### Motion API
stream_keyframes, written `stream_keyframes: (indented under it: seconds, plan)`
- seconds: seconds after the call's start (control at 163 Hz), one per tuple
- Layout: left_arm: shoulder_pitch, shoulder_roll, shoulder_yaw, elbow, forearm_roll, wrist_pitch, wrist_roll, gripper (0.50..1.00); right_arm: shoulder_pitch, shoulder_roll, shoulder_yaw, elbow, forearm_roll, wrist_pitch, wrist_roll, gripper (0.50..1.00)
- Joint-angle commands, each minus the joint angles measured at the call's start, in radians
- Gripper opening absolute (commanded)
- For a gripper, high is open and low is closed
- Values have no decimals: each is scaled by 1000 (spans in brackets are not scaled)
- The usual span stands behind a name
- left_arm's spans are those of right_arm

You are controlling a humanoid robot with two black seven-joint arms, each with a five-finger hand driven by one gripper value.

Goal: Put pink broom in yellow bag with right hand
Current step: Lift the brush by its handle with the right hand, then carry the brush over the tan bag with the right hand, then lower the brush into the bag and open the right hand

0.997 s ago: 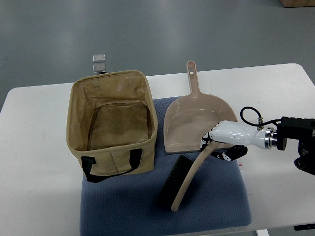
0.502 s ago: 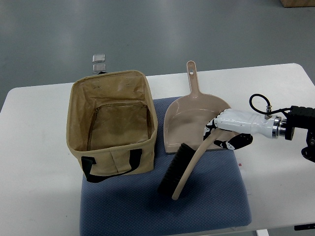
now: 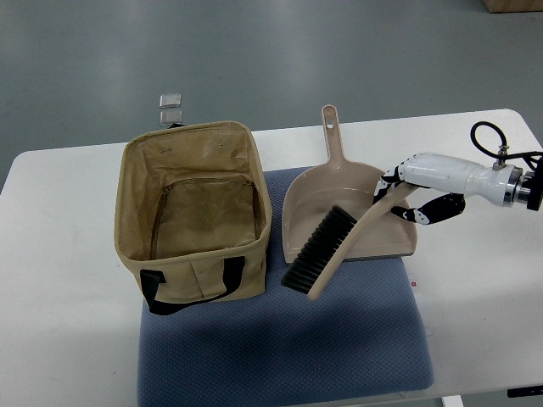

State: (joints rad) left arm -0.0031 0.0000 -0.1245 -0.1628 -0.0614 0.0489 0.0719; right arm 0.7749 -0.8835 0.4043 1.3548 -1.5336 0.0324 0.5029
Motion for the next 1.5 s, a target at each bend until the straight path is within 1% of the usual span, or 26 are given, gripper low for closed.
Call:
stream_keyframes:
  seconds: [0.0,0.141,0.306,0.41,0.514,0.667,0.801,0.918,1.04,1.089,1.168,1.272,1.389,1.493]
  plan:
    - [0,0,0,0,0,0,0,1000,79,-32,1,-9,65,26,-1,500]
    - [0,0,0,0,0,0,0,1000,198,-34,1,-72,104,92,-3,500]
    - [0,0,0,0,0,0,0,1000,308,-3,1,-134,105,124,-7,500]
    - [0,0,-1,0,0,0,0,1000,394,86,-2,-166,104,152,-14,500]
    - [0,0,-1,0,0,0,0,1000,435,172,-2,-200,102,175,-17,500]
    - [0,0,-1,0,0,0,0,1000,494,362,-24,-310,90,178,-18,500]
    - [0,0,-1,0,0,0,0,1000,501,488,-50,-411,75,178,-26,500]
    - [0,0,-1,0,0,0,0,1000,501,554,-93,-473,67,175,-29,500]
    - [0,0,-1,0,0,0,0,1000,500,606,-96,-491,50,165,-33,500]
    - [0,0,-1,0,0,0,0,1000,495,624,-96,-491,41,162,-49,500]
    - [0,0,-1,0,0,0,0,1000,488,643,-98,-491,27,159,-64,500]
    - [2,0,-1,0,0,0,0,1000,471,666,-113,-496,-3,142,-67,500]
    - [0,0,-1,0,0,0,0,1000,458,716,-163,-539,-56,104,-67,500]
    - [0,0,-1,0,0,0,0,1000,448,750,-180,-563,-62,92,-66,500]
